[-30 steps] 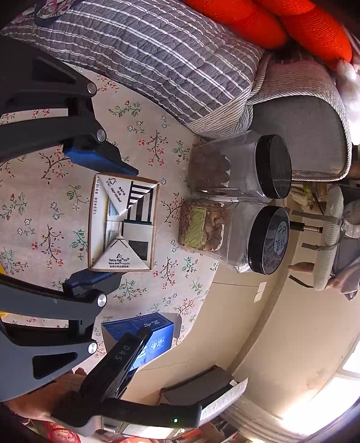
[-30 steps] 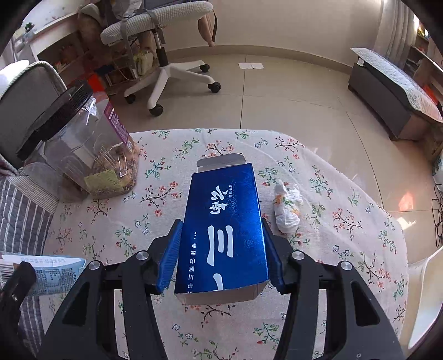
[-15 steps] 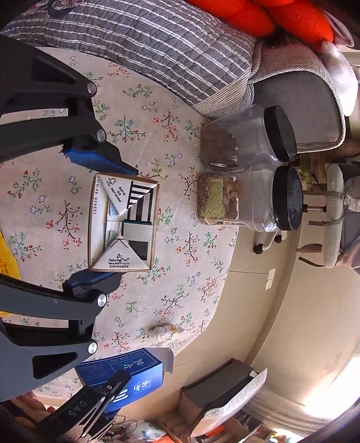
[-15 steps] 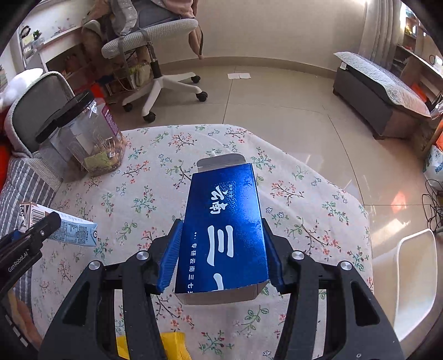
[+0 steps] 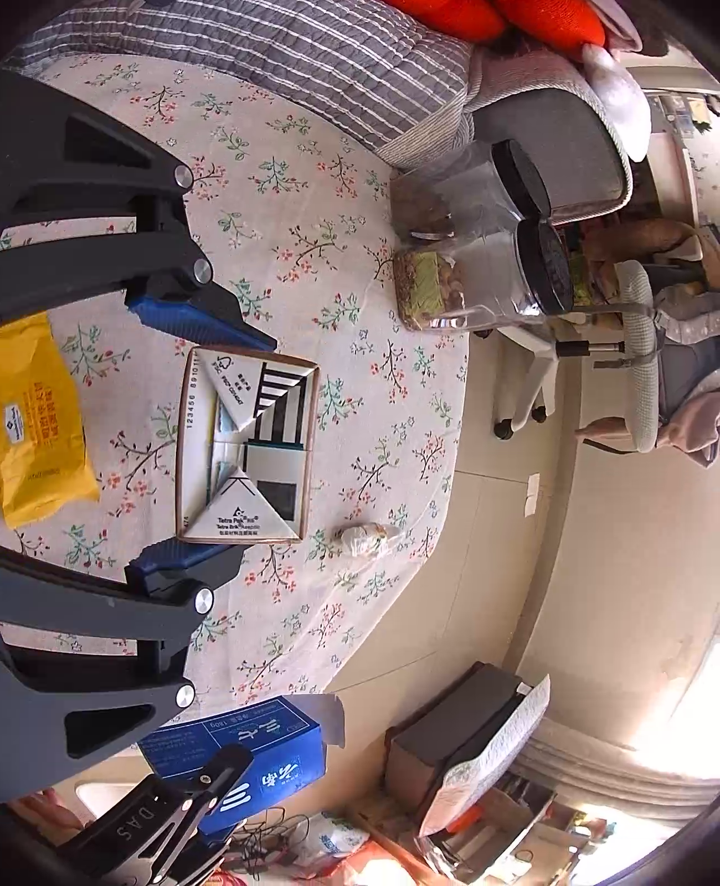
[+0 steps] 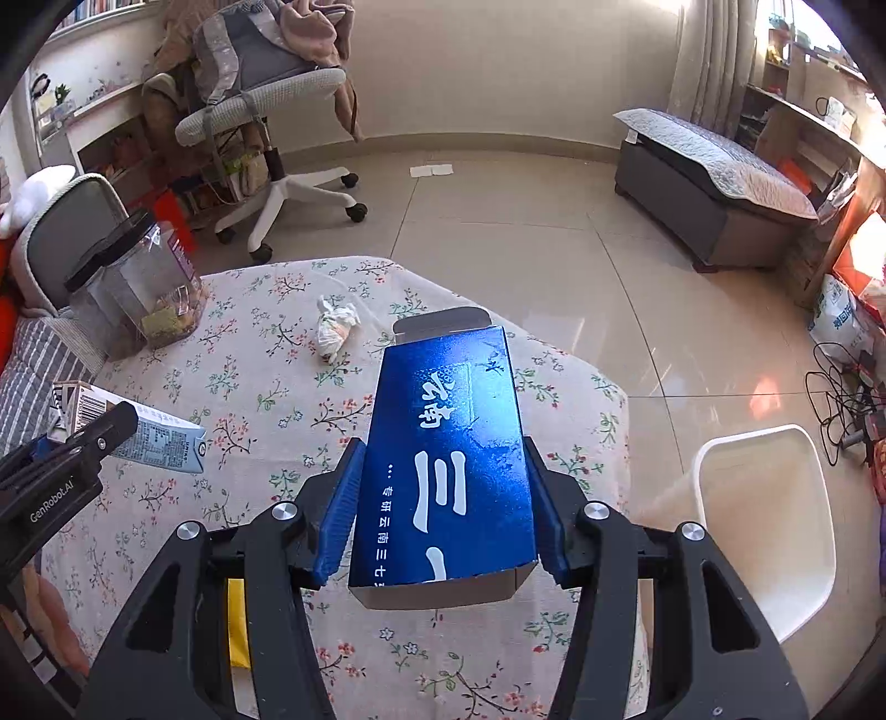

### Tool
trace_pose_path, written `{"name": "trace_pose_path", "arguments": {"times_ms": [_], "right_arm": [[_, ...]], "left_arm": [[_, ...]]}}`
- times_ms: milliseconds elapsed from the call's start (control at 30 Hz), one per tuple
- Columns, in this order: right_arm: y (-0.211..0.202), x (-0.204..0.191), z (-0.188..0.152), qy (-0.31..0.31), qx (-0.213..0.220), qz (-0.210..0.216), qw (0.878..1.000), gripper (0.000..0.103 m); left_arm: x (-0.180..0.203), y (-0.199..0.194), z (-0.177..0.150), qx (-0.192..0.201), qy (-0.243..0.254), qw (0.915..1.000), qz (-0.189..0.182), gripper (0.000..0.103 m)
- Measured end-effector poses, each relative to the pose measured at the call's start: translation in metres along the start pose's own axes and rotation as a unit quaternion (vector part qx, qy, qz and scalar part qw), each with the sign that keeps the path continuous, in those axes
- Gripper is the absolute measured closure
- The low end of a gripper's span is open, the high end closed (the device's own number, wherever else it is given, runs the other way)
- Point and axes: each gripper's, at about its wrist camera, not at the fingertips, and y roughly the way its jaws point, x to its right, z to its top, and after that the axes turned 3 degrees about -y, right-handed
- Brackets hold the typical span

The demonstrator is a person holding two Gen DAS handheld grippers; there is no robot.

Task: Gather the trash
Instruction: 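Carry the carton with the left gripper while the right gripper carries the box to the bin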

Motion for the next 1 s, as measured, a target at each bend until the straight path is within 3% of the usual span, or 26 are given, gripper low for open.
{"name": "trace_pose_path", "arguments": {"times_ms": [600,1000], "right_arm": [[-0.017,0.141,-0.023,0.127,0.022,-0.07,0.989,0.051],[-0.008,0.225,-0.051,0.201,-0.026,-0.153,0.967,0.048]], "left_arm": [[0.117,-0.01,-0.022,-0.006,0.073,0.9964,-0.042,0.045],[0.195,-0.008,-0.043,-0.017,0.129,0.9887,-0.075,0.045]]}}
